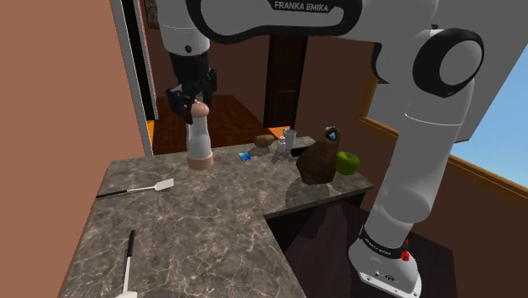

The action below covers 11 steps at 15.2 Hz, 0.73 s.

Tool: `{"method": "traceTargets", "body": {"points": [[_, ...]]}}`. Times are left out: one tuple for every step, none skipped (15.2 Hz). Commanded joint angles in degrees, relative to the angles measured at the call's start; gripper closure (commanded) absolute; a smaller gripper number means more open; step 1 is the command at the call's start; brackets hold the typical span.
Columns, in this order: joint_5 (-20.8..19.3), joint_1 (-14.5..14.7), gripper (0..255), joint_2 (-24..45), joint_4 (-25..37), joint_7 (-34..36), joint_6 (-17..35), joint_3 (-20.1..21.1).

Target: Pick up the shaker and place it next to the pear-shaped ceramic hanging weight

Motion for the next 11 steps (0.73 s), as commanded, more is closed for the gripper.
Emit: {"method": "traceTargets", "body": {"points": [[-0.4, 0.35, 255, 0.59, 2.23, -0.14, -1.83, 0.19], [-0.64, 0.53, 255, 0.94, 3.38, -0.24, -2.72, 0.26], [-0.9, 0.73, 255, 1.31, 4.56, -0.34, -3.63, 0.34], [-1.18, 0.94, 255, 1.71, 5.78, -0.42, -4.55, 0.43], [-1.49, 1.17, 255, 2.14, 7.03, -0.51, -5.48, 0.52], [-1.82, 1.43, 255, 2.59, 8.32, -0.59, -6.44, 0.61], [-2.18, 1.72, 255, 3.07, 9.65, -0.67, -7.42, 0.7], [-2.57, 2.03, 255, 3.59, 11.03, -0.75, -8.41, 0.79], [-2.99, 2.37, 255, 4.13, 12.45, -0.83, -9.43, 0.88], [-3.12, 2.49, 255, 4.29, 12.86, -0.85, -9.72, 0.9], [-1.82, 0.83, 255, 2.45, 10.78, -2.45, -8.51, 0.25]]}}
